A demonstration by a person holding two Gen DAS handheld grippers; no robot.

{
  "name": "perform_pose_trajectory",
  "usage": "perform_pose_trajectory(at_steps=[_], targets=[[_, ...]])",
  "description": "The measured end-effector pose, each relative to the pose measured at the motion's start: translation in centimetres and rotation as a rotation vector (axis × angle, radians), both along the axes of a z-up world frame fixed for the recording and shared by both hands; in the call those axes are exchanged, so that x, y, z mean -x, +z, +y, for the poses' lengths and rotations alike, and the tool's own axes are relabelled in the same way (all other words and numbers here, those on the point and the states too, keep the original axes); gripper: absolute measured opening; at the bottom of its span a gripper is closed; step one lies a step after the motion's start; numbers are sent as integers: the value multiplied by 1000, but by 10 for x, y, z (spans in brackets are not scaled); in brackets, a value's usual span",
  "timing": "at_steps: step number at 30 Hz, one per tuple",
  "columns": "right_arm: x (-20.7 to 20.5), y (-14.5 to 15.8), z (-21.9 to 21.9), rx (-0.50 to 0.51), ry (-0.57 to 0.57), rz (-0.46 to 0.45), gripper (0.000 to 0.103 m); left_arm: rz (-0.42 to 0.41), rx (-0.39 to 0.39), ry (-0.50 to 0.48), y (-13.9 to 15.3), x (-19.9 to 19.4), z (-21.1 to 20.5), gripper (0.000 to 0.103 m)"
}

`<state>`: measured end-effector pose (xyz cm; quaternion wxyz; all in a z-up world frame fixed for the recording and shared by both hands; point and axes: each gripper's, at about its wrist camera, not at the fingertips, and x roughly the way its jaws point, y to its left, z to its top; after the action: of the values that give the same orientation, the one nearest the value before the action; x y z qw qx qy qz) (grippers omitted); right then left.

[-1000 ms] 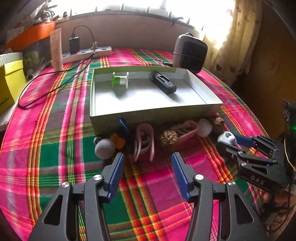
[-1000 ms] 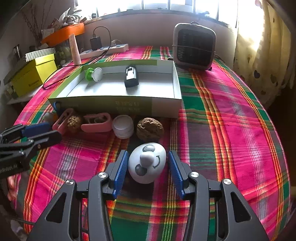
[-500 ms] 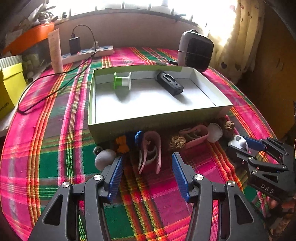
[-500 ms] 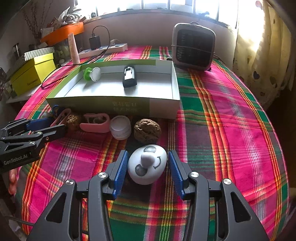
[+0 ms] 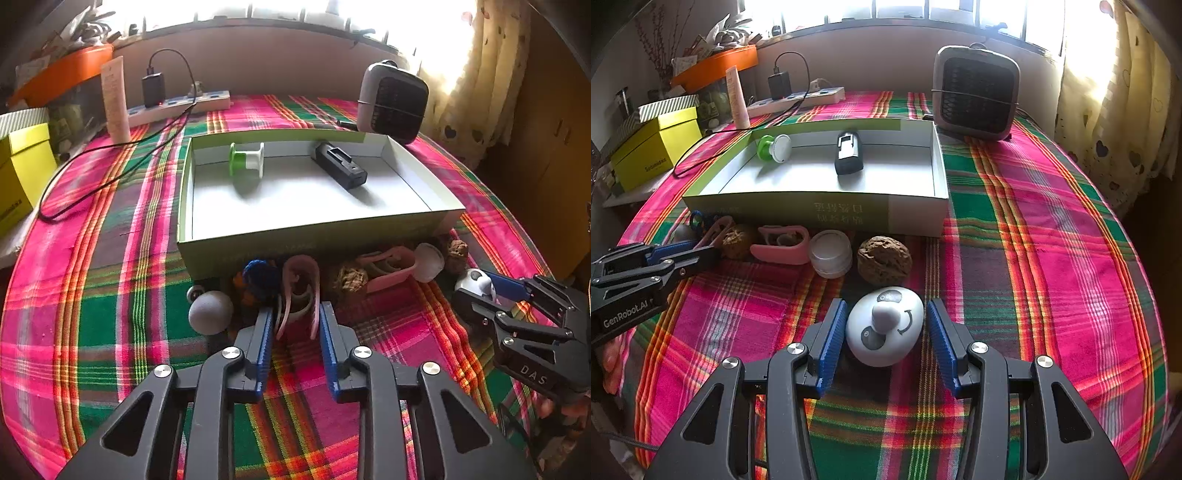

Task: Organize objects
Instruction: 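Close left tool on the pink clip while right tool grips the panda toy, then lift the pink clip with left tool while right tool lifts the panda toy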

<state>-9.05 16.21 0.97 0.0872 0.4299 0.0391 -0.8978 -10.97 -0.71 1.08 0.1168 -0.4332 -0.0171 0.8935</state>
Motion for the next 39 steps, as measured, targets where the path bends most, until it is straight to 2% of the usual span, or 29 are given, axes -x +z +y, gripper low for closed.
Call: perform_pose_trajectory(at_steps=[11,14,26,29,31,35,39], targets=[[-4,1,4,28,-11,6,46,-22,-40,1,1,-18,-1,21],[-5,2,4,34,-7,11,42,-20,-22,-3,1,-26,0,21],[-16,3,0,61,34,21,39,-17,4,-4,2,-40,6,22],[-17,3,0,67,40,19,39,-20,-10,-9,2,-40,6,29],[-17,3,-1,67,42,19,39,-20,-11,-12,3,-40,7,38],[-16,3,-2,61,43,18,40,-16,-1,-15,3,-38,11,44],[-15,1,-3,53,50,6,40,-7,23,-7,2,-33,15,45]])
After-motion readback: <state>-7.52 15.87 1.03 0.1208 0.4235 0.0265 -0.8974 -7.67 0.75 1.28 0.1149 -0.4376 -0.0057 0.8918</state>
